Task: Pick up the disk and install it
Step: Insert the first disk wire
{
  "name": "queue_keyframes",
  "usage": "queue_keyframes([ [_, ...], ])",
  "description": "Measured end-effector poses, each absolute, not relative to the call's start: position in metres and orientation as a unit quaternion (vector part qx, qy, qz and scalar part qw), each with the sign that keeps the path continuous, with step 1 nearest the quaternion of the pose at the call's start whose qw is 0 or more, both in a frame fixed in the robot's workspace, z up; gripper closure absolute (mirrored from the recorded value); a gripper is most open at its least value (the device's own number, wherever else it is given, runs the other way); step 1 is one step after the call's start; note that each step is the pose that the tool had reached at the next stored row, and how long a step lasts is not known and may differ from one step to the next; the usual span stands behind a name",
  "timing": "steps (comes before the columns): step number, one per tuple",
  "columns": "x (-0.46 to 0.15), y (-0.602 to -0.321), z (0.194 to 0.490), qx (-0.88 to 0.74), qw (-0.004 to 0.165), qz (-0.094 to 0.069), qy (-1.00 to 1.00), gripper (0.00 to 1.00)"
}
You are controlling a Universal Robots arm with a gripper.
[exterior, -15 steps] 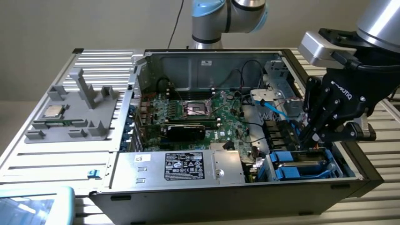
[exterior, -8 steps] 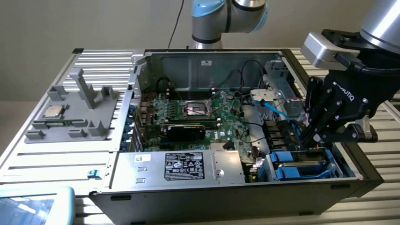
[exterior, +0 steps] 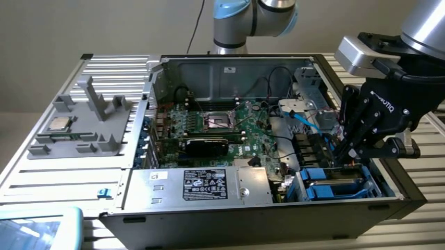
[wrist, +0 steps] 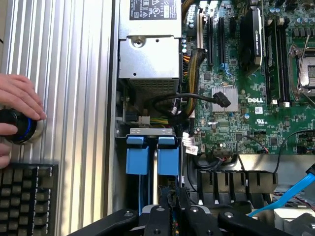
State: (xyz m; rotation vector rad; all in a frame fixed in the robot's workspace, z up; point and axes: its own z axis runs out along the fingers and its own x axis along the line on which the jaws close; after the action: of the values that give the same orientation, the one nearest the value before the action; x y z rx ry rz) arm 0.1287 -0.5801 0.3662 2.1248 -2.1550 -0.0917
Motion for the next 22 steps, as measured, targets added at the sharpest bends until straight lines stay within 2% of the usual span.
queue_keyframes([
  [7, 0.128, -0.580, 0.365, 0.701, 0.057, -0.030, -0.711, 0.84],
  [12, 0.128, -0.584, 0.361, 0.701, 0.048, -0.039, -0.710, 0.84],
  [22, 0.128, -0.587, 0.348, 0.698, 0.041, -0.047, -0.714, 0.84],
])
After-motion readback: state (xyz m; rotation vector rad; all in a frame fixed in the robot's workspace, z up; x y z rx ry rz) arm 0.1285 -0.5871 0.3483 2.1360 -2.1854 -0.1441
